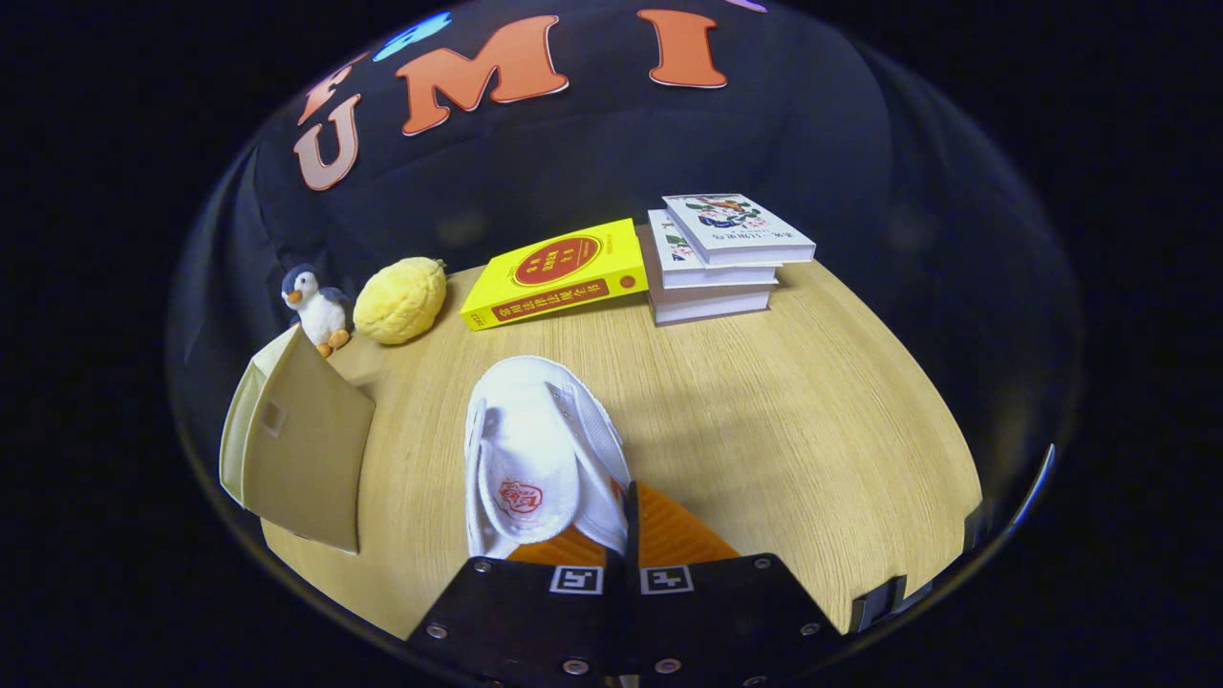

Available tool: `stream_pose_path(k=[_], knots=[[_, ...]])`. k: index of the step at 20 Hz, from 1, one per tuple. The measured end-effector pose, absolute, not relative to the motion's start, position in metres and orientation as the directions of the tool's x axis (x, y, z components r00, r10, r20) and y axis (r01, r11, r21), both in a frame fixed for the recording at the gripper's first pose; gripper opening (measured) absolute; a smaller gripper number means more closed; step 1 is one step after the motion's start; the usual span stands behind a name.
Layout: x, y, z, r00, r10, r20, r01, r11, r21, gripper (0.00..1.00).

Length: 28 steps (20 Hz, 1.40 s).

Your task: Open the storage box then place both shoes into the box .Put the left shoe in first, then the right shoe, with the right side of both shoes facing outward in a uniform manner.

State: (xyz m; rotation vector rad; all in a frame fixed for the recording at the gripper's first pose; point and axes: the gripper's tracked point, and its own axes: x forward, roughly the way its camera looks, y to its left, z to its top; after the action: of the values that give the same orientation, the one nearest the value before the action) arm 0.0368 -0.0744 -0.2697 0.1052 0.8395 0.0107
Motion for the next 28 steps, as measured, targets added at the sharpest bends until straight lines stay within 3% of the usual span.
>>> stream_pose_path(k=[17,28], knots=[[0.051,0.170,-0.136,0.753,0.057,-0.655,0.067,0.984,0.163,0.00],[0.051,0.288,-0.166,0.722,0.037,-0.691,0.012,0.998,0.066,0.00]])
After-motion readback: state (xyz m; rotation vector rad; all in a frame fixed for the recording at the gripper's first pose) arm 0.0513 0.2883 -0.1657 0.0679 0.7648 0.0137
